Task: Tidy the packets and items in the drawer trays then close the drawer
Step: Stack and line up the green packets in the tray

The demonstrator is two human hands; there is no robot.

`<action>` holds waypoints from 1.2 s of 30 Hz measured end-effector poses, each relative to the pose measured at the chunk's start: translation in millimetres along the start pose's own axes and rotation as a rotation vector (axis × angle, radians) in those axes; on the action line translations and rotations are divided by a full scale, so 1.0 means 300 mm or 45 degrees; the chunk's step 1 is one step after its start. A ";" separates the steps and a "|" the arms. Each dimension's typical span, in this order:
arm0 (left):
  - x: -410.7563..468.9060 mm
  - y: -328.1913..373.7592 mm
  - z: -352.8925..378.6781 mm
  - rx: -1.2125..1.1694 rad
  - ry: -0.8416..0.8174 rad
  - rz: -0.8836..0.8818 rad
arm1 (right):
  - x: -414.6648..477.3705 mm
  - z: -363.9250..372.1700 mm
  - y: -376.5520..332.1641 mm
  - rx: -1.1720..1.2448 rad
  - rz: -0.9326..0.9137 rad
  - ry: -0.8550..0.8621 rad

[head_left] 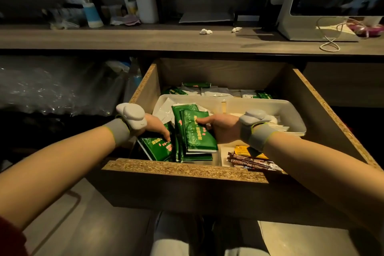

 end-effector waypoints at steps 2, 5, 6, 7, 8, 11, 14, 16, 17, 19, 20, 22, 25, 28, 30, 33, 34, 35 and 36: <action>-0.003 -0.012 -0.002 -0.011 0.016 -0.002 | 0.030 0.030 0.035 -0.063 0.079 0.054; -0.011 -0.032 -0.005 -0.040 0.032 -0.005 | 0.055 0.032 0.083 -0.153 0.171 0.141; -0.014 -0.041 -0.003 -0.106 0.010 -0.020 | 0.056 0.028 0.094 -0.137 0.203 0.149; -0.014 -0.046 0.004 -0.162 -0.027 -0.024 | 0.055 0.027 0.103 -0.109 0.237 0.150; -0.017 -0.043 0.013 -0.217 -0.080 -0.011 | 0.052 0.028 0.112 -0.086 0.266 0.152; -0.028 -0.026 0.044 -0.318 -0.197 0.027 | 0.058 0.033 0.124 -0.079 0.311 0.172; -0.039 -0.013 0.051 -0.314 -0.228 0.082 | 0.061 0.027 0.120 -0.194 0.321 0.130; -0.046 -0.004 0.056 -0.333 -0.270 0.119 | 0.059 0.039 0.112 -0.283 0.327 0.029; -0.049 -0.003 0.058 -0.328 -0.280 0.123 | 0.062 0.038 0.113 -0.297 0.348 0.006; -0.054 -0.003 0.059 -0.300 -0.266 0.129 | 0.063 0.044 0.118 -0.356 0.343 -0.045; -0.057 -0.002 0.061 -0.296 -0.271 0.141 | 0.062 0.047 0.118 -0.345 0.351 -0.065; -0.061 0.000 0.064 -0.297 -0.311 0.152 | 0.066 0.053 0.117 -0.282 0.364 -0.121; -0.062 0.007 0.065 -0.239 -0.378 0.139 | 0.068 0.045 0.127 -0.134 0.382 -0.061; -0.052 0.005 0.055 -0.237 -0.300 0.106 | 0.067 0.049 0.129 -0.080 0.397 -0.066; -0.040 -0.002 0.049 -0.245 -0.227 0.070 | 0.056 0.057 0.133 -0.069 0.414 -0.056; -0.032 -0.003 0.059 -0.279 -0.274 0.065 | 0.048 0.056 0.134 -0.131 0.396 0.008; -0.031 -0.001 0.063 -0.328 -0.297 0.071 | 0.045 0.054 0.127 -0.199 0.367 0.040; -0.030 0.000 0.064 -0.378 -0.303 0.086 | 0.043 0.053 0.116 -0.280 0.334 0.070; -0.030 0.004 0.062 -0.422 -0.289 0.102 | 0.042 0.057 0.105 -0.333 0.298 0.073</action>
Point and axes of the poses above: each hand's wrist, its own x-axis towards the middle knuckle, its own z-axis out of the palm, y = z × x, the point moved 4 cm from there along x, towards the middle knuckle, and after that the axes turned 8 degrees about -y, right-handed, at the moved point
